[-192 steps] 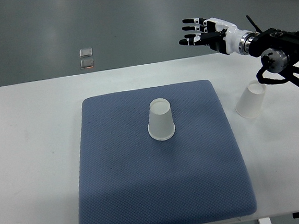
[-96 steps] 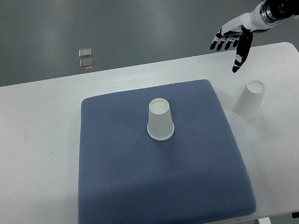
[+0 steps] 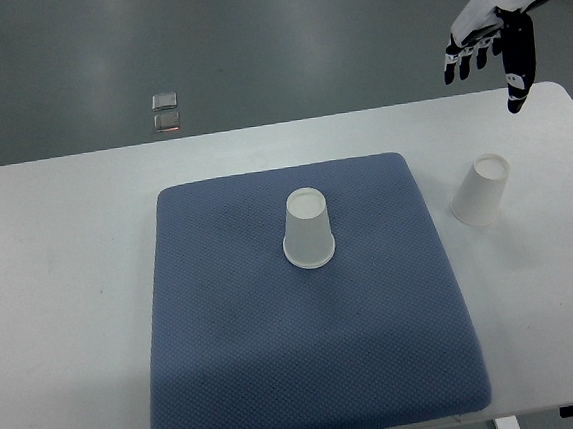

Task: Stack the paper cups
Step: 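Move the open right hand over the paper cup beside the pad, then lower the right hand and close its fingers around the cup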

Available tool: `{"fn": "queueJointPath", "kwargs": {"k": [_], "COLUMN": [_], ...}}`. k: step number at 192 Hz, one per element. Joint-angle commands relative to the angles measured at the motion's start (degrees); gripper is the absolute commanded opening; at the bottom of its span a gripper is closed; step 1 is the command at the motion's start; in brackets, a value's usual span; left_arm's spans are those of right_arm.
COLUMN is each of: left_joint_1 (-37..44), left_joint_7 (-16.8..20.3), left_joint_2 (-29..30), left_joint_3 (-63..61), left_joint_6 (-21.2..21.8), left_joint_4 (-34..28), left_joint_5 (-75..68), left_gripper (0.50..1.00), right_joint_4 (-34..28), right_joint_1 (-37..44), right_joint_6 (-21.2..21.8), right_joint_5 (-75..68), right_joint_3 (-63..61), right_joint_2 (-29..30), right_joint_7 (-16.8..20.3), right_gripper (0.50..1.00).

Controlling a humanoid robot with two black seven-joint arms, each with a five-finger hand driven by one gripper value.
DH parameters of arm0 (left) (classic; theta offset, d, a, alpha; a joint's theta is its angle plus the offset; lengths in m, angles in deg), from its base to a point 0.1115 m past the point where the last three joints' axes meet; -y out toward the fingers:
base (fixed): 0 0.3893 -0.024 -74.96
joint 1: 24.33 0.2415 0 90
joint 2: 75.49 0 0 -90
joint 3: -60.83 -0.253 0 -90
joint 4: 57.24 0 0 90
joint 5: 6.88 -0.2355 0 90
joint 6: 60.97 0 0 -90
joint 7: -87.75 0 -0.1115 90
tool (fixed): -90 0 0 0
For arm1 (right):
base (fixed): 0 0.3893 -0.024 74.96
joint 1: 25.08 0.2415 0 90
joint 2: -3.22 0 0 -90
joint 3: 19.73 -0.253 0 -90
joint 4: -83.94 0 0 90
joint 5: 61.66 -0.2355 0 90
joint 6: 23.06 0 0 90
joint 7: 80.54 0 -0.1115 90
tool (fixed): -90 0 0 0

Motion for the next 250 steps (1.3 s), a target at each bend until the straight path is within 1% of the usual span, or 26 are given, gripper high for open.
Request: {"fn": "queueJointPath", "kwargs": {"k": [1,42,70,127,147,191,212,232,250], "left_joint_1": [0.02,0.2,0.2,0.28,0.28,0.28,0.28,0.37,0.37], "left_joint_7": [0.0,0.0,0.0,0.0,0.0,0.0,0.0,0.0,0.0], "left_joint_2": [0.0,0.0,0.0,0.0,0.0,0.0,0.0,0.0,0.0], "left_joint_3": [0.01,0.19,0.37,0.45,0.37,0.28,0.37,0.37,0.37], "left_joint_6": [0.0,0.09,0.18,0.18,0.18,0.18,0.18,0.18,0.18], "left_joint_4": [-0.09,-0.8,-0.97,-1.15,-1.06,-0.97,-0.97,-0.97,-1.06], "left_joint_5": [0.07,0.15,0.15,0.15,0.15,0.15,0.24,0.24,0.24], "left_gripper": [1.0,1.0,1.0,1.0,1.0,1.0,1.0,1.0,1.0], "right_joint_4": [-1.64,-0.85,0.47,2.49,4.6,9.08,10.49,12.07,13.21], "right_joint_1": [1.02,-0.47,-3.98,-12.6,-16.73,-23.06,-25.7,-28.59,-30.09], "right_joint_6": [0.02,0.02,-5.97,-11.16,-13.97,-15.65,-16.09,-18.19,-18.55], "right_joint_5": [-0.23,-0.15,-0.15,0.29,0.29,0.29,0.29,0.21,0.12], "right_joint_3": [-0.22,-0.4,-0.31,0.39,0.48,1.62,1.71,1.71,2.41], "right_joint_2": [-0.51,-0.34,0.01,1.86,2.38,4.06,4.14,5.02,6.16], "right_joint_7": [-0.01,0.08,0.43,0.61,0.78,0.78,1.75,1.93,1.93], "right_gripper": [0.915,0.915,0.913,0.913,0.913,0.913,0.913,0.913,0.913]}}
